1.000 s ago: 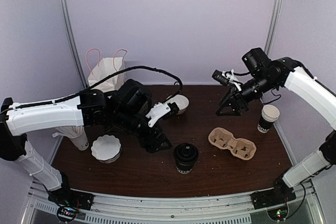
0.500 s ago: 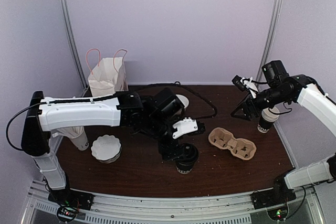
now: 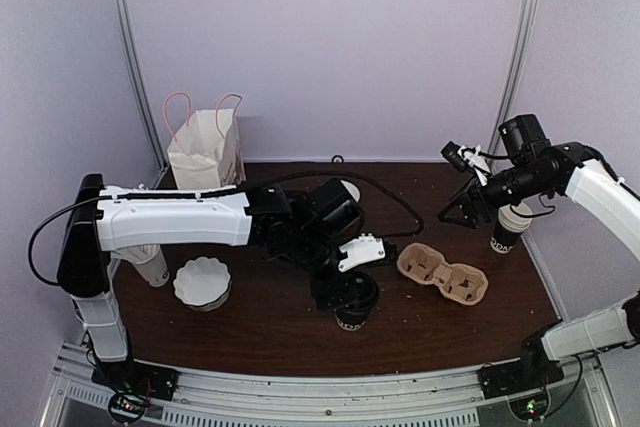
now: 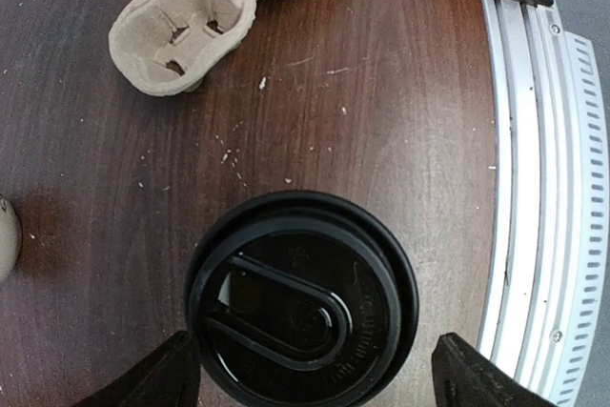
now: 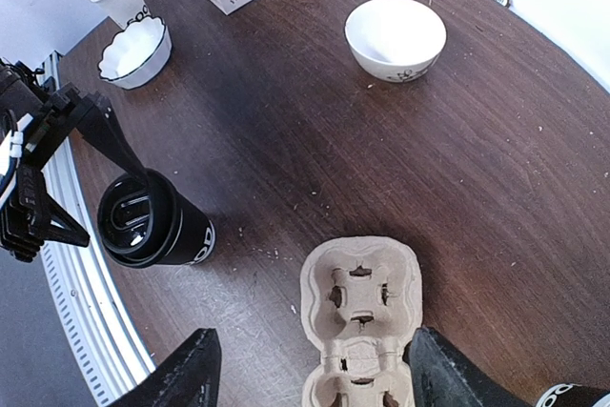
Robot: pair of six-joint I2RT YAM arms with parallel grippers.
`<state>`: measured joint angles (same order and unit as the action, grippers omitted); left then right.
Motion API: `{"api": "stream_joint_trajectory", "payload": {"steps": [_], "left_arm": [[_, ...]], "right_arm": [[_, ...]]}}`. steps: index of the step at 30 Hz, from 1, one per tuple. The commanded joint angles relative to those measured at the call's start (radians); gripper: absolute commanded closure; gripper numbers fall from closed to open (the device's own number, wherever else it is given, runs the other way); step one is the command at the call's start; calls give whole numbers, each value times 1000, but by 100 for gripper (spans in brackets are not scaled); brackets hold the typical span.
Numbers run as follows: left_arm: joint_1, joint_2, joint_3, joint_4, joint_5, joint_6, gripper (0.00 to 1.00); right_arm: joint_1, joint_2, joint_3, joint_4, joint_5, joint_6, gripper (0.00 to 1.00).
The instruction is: Pack the takeout coffee
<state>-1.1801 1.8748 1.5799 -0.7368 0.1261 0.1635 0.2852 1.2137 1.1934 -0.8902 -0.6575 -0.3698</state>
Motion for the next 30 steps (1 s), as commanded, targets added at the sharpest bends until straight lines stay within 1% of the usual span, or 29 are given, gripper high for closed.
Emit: {"api": "stream_joint_trajectory", "payload": {"steps": [1,9,14,22,30], "left_arm": [[-4,27,46,17,-18,5,12],[-1,66,81,0,-5,-2,19],[0,71,89,-30,-2,-13,20],[-1,76,103,-62,-6,-12,31],[-1,60,119,-61,-33,-19,32]], "right_arm": [[-6,-14,-13,21,-31,-1,29],[-6,-16,-25,25,-40,-5,29],[-6,-13,-25,25,-46,-4,29],[-6,-4,-23,31,-46,-1,30],[-6,-10,-25,31,-37,-1,30]]}}
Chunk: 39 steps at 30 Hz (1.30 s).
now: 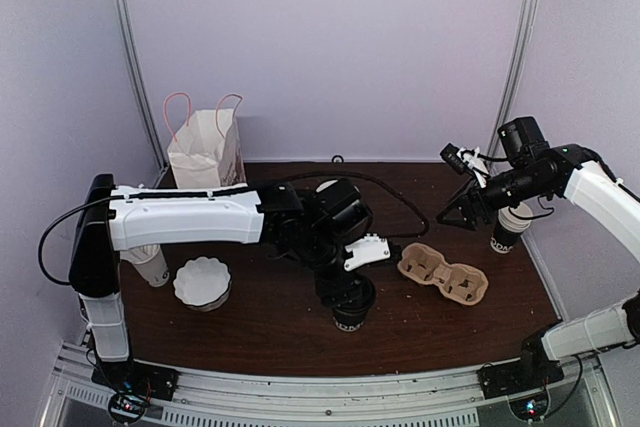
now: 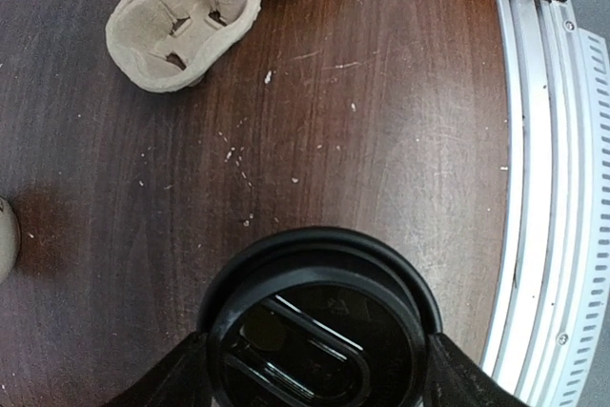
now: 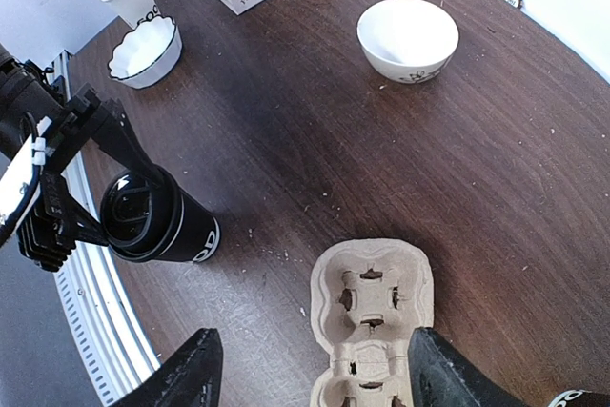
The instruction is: Pack the takeout coffee
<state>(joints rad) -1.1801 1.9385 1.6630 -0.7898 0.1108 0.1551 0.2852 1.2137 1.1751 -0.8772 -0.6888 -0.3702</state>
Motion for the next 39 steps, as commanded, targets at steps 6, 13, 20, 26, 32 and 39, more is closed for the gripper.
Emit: {"api": "stream_joint_trajectory", "payload": {"steps": [6,13,20,26,32,39], "left_arm": [[43,9,101,-3,-42,-16,32],[131,110,289,-21,-73,-28,33],[183,239,440,16,-134,-44,33],[197,339,554,20,-149,-52,33],[199,380,600,27,-145,-50,32],[200,425,637,18,-129,-45,27]], "right_arm": [[-6,-17,-14,22,6,-3,30],[-9,-25,-14,26,41,0,30],[-15,-30,-14,26,51,5,30],[-21,-37,-23,33,52,6,30],[-24,-44,-35,41,48,8,30],[-24,-35,-40,51,26,14,30]]}}
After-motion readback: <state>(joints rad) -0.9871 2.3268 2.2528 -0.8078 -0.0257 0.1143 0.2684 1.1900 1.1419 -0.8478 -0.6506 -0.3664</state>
